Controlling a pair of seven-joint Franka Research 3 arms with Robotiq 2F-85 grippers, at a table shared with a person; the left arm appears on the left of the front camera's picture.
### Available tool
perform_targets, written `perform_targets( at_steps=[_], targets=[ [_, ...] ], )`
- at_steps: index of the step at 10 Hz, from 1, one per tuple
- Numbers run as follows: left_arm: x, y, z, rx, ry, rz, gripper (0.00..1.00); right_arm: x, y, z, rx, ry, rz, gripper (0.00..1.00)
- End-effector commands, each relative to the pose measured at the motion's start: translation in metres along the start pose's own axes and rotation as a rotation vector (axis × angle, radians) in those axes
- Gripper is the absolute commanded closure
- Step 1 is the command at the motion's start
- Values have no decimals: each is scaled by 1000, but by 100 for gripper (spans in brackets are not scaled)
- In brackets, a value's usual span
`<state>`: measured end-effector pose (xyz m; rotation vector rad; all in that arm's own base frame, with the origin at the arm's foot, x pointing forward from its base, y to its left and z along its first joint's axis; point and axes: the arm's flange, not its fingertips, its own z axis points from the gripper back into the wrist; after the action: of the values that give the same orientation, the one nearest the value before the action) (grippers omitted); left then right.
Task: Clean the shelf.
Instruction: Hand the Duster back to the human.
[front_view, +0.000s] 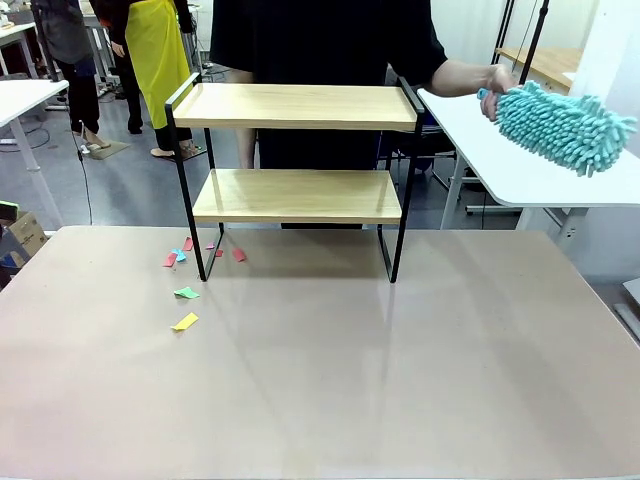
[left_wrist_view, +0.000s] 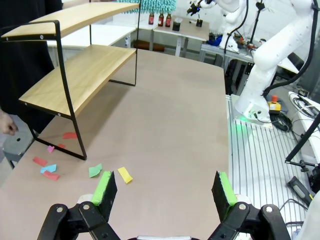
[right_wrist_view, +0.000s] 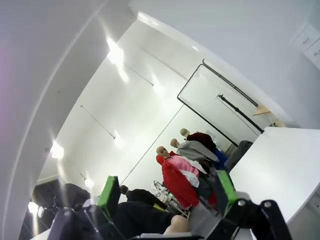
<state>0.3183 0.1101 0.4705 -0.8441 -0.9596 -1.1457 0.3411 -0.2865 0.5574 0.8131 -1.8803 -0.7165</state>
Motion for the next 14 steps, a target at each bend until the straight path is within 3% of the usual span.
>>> perform_targets(
  at_steps=[1,14],
  targets=[
    [1,-1,-2,5,-30,-14,0,5,7,2,13,-13,5,0],
    [1,-1,-2,5,-30,-14,0,5,7,2,13,-13,5,0]
  ],
)
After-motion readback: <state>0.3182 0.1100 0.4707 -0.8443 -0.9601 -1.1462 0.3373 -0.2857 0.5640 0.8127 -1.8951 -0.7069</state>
